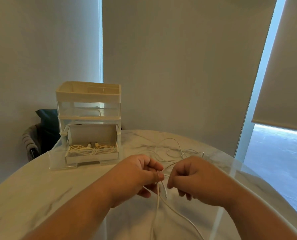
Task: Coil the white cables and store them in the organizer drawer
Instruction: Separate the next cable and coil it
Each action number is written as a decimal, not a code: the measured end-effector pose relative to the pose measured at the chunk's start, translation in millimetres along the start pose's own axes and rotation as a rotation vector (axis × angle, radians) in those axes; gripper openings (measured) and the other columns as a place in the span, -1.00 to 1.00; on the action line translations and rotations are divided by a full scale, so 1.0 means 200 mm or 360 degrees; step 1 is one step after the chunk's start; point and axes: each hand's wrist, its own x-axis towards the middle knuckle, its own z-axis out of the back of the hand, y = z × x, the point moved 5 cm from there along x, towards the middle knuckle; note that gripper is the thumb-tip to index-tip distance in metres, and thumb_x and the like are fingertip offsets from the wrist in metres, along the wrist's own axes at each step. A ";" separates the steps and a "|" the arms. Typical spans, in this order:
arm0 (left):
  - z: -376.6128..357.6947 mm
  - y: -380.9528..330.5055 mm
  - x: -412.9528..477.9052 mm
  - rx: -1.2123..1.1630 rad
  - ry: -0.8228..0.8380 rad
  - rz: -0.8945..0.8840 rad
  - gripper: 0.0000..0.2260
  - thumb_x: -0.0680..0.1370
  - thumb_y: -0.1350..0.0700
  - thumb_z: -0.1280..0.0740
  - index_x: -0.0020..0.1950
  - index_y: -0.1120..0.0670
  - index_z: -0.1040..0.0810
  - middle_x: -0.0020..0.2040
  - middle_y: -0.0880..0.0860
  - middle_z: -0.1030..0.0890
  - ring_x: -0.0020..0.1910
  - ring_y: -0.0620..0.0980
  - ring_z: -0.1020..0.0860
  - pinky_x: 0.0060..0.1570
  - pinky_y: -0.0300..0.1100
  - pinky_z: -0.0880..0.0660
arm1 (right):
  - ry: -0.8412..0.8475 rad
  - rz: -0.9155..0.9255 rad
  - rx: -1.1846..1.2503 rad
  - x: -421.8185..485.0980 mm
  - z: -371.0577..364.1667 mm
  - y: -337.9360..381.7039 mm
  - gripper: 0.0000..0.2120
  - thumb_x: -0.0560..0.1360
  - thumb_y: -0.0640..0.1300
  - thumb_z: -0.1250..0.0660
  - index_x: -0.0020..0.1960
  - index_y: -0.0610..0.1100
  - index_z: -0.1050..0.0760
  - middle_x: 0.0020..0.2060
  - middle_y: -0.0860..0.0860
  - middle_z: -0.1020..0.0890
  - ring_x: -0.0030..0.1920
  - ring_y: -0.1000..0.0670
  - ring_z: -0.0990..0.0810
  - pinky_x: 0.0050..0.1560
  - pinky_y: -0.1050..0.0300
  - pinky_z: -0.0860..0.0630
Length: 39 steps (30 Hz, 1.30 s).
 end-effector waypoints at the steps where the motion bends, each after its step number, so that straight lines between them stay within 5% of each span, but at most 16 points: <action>1: 0.01 0.00 0.00 -0.0009 -0.0019 -0.0022 -0.83 0.51 0.17 -0.46 0.08 0.09 -0.60 -0.15 0.10 -0.70 -0.23 -0.01 -0.67 -0.25 -0.13 -0.55 | -0.0109 0.0126 0.0079 -0.01 0.03 0.03 -0.86 0.48 -0.17 -0.40 -0.23 -0.04 -0.69 -0.44 0.02 -0.64 -0.44 0.11 -0.57 -0.35 0.22 -0.51; 5: 0.04 -0.04 0.00 -0.0095 -0.0080 -0.0146 -0.81 0.47 0.24 -0.49 0.05 0.15 -0.60 -0.28 0.05 -0.62 -0.34 -0.06 -0.58 -0.35 -0.17 -0.39 | -0.1146 0.0446 0.0616 -0.09 0.29 0.02 -0.82 0.41 -0.14 -0.30 -0.27 -0.02 -0.67 -0.46 -0.04 -0.61 -0.43 0.00 -0.53 -0.35 0.14 -0.45; 7: 0.05 -0.05 0.00 -0.0147 -0.0100 -0.0188 -0.80 0.45 0.24 -0.49 0.05 0.16 -0.60 -0.30 0.05 -0.60 -0.36 -0.06 -0.52 -0.37 -0.18 -0.37 | -0.1377 0.0330 0.0512 -0.10 0.37 -0.05 -0.79 0.52 -0.12 -0.32 -0.21 0.05 -0.67 -0.31 0.04 -0.68 -0.28 0.04 -0.60 -0.20 0.09 -0.48; 11: 0.09 -0.06 0.00 -0.0143 -0.0171 -0.0249 -0.80 0.44 0.22 -0.50 0.03 0.13 -0.60 -0.30 0.00 -0.56 -0.40 -0.14 -0.47 -0.39 -0.25 -0.38 | -0.0888 -0.0129 0.0255 0.04 0.32 -0.24 -0.77 0.58 -0.03 -0.28 -0.16 0.04 -0.67 -0.19 0.20 -0.68 -0.03 0.17 -0.60 -0.07 0.20 -0.42; 15: 0.14 -0.07 0.00 -0.0012 -0.0360 -0.0332 -0.82 0.45 0.17 -0.51 0.01 0.05 -0.61 -0.23 -0.02 -0.58 -0.39 -0.20 -0.51 -0.39 -0.36 -0.43 | -0.0508 -0.0433 0.0040 0.11 0.21 -0.38 -0.57 0.55 0.18 -0.30 -0.32 -0.07 -0.70 -0.20 0.04 -0.70 -0.15 0.04 -0.61 -0.13 0.13 -0.45; 21: 0.15 -0.05 0.01 0.0029 -0.0390 -0.0358 -0.78 0.46 0.13 -0.50 0.07 -0.02 -0.58 -0.28 -0.04 -0.53 -0.36 -0.20 -0.49 -0.36 -0.37 -0.45 | -0.0082 -0.0744 0.0219 0.11 0.09 -0.45 -0.81 0.54 -0.14 -0.27 -0.04 -0.21 -0.62 -0.28 -0.08 -0.66 -0.38 -0.02 -0.55 -0.42 0.24 -0.36; 25: 0.15 -0.04 0.01 0.0121 -0.0426 -0.0339 -0.81 0.50 0.05 -0.47 0.09 -0.09 -0.60 -0.25 -0.07 -0.58 -0.34 -0.25 -0.53 -0.34 -0.39 -0.45 | -0.0356 -0.0524 0.0389 0.15 0.14 -0.43 -0.76 0.53 -0.36 -0.16 -0.13 -0.27 -0.60 -0.45 -0.10 -0.59 -0.49 -0.02 -0.48 -0.47 0.20 -0.35; 30: 0.15 -0.03 0.02 -0.0013 -0.0388 -0.0298 -0.79 0.48 0.13 -0.49 0.10 -0.01 -0.65 -0.11 0.02 -0.69 -0.29 -0.22 -0.60 -0.35 -0.40 -0.45 | -0.0714 -0.0355 0.0640 0.16 0.20 -0.44 -0.77 0.56 -0.31 -0.18 -0.15 -0.21 -0.59 -0.31 -0.13 -0.67 -0.34 -0.07 -0.61 -0.35 0.11 -0.43; 34: 0.15 -0.04 0.01 -0.0104 -0.0441 -0.0327 -0.81 0.51 0.20 -0.45 0.10 0.01 -0.64 -0.07 0.03 -0.71 -0.19 -0.19 -0.65 -0.31 -0.44 -0.48 | -0.0777 -0.0258 0.0832 0.16 0.21 -0.42 -0.69 0.60 -0.22 -0.13 -0.11 -0.24 -0.63 -0.24 -0.18 -0.71 -0.28 -0.07 -0.64 -0.30 0.08 -0.44; 39: 0.20 -0.05 0.01 -0.0215 -0.0657 -0.0442 -0.81 0.56 0.26 -0.37 0.08 0.01 -0.63 -0.06 -0.03 -0.72 -0.07 -0.21 -0.66 -0.20 -0.45 -0.52 | -0.0813 -0.0118 0.0720 0.15 0.22 -0.38 -0.62 0.58 -0.35 -0.07 0.00 -0.15 -0.66 -0.19 -0.07 -0.74 -0.18 -0.05 -0.68 -0.26 0.12 -0.47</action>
